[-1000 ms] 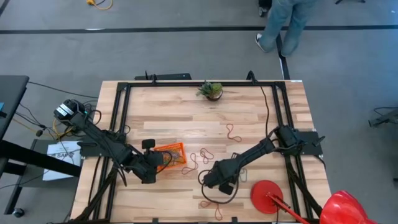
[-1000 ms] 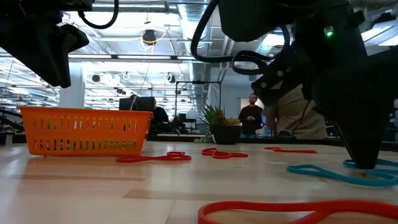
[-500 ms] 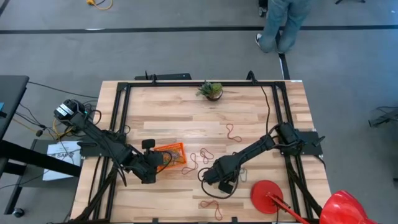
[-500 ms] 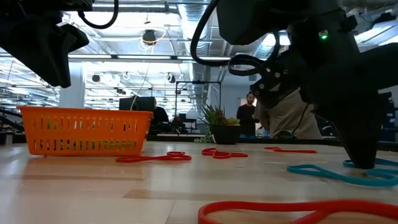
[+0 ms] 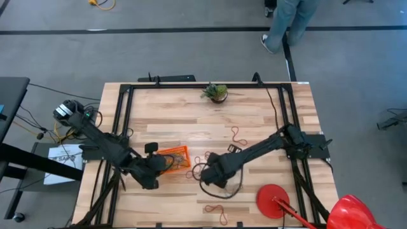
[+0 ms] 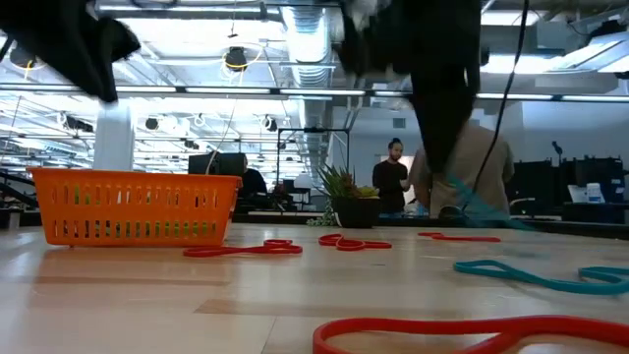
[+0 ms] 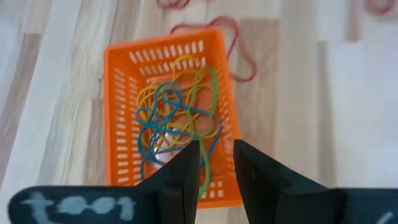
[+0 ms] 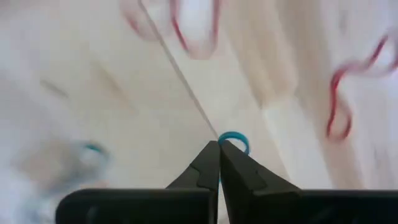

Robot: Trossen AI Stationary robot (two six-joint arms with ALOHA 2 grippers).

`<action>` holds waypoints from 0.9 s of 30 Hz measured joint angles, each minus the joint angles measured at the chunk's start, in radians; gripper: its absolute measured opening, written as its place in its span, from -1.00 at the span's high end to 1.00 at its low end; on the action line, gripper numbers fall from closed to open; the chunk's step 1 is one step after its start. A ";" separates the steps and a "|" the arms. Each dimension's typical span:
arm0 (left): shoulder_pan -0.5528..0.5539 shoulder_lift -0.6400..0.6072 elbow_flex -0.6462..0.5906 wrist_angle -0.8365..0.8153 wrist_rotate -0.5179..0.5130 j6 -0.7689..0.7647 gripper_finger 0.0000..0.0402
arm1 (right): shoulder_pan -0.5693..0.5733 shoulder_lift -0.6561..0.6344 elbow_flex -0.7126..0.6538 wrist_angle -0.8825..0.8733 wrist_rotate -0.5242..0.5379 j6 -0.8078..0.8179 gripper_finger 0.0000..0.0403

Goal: Pick and place rubber bands into bin
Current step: Put the top blue rubber band into the orange container

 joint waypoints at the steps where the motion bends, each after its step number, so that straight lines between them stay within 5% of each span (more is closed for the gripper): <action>1: -0.009 -0.017 0.011 -0.007 -0.002 0.001 0.57 | 0.001 -0.009 0.023 -0.001 0.040 -0.001 0.99; 8: -0.155 -0.205 0.108 -0.094 -0.080 0.047 0.57 | -0.021 -0.008 0.132 0.289 0.263 -0.207 1.00; 16: -0.282 -0.443 0.078 -0.163 -0.266 0.045 0.57 | -0.107 0.001 0.109 0.828 0.246 -0.563 1.00; 27: -0.293 -0.500 -0.057 -0.175 -0.318 -0.070 0.57 | -0.179 0.062 0.112 0.966 0.090 -0.602 1.00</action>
